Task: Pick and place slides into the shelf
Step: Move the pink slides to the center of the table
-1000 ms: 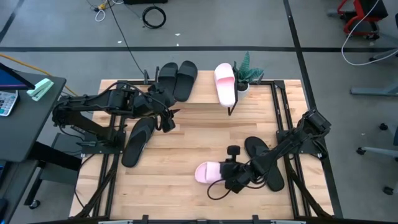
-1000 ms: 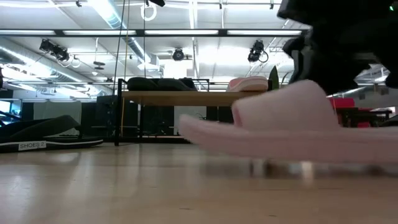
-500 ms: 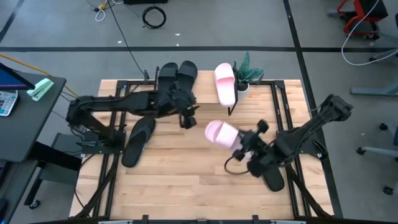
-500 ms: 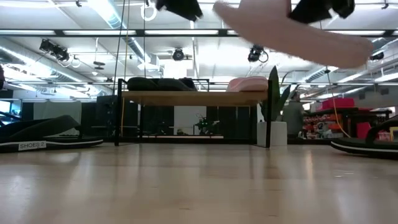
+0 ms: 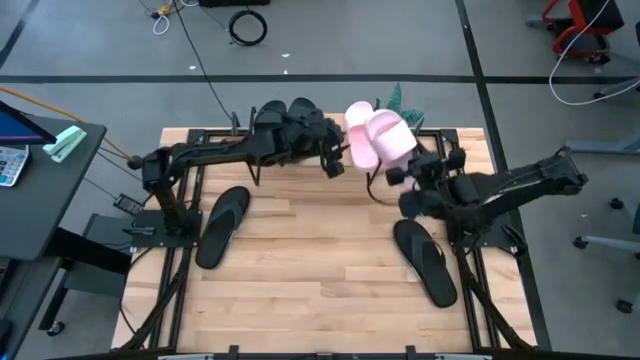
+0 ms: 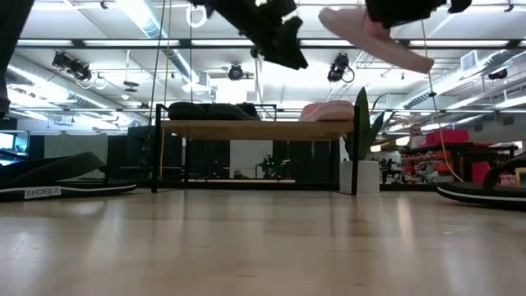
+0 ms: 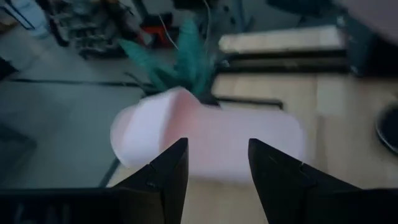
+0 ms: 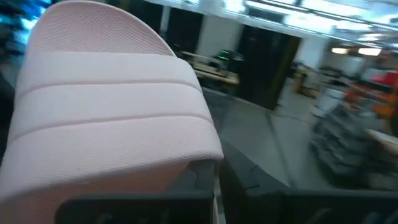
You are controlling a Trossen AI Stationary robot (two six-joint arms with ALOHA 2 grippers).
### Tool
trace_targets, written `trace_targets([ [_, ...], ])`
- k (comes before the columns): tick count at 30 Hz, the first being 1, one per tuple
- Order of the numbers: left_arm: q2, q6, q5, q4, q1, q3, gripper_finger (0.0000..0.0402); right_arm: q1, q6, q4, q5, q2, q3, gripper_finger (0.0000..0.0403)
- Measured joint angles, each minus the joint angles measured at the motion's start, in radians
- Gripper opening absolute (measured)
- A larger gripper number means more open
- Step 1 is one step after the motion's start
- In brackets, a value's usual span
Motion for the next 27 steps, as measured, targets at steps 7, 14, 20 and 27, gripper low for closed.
trace_targets([
  [7, 0.089, 0.056, 0.012, 0.135, 0.092, 0.000, 0.0172, -0.120, -0.003, -0.024, -0.172, 0.041, 0.000, 0.0007],
  [14, 0.095, 0.060, 0.020, 0.075, 0.093, 0.000, 0.0172, -0.106, 0.107, -0.216, -0.252, 0.096, 0.000, 0.0007],
  [20, -0.005, 0.093, 0.021, 0.060, 0.083, 0.000, 0.0172, 0.050, 0.203, -0.241, -0.510, 0.100, 0.000, 0.0007],
  [27, -0.150, 0.094, 0.018, 0.049, 0.095, 0.002, 0.0172, 0.233, 0.389, -0.219, -0.708, 0.242, 0.000, 0.0007],
])
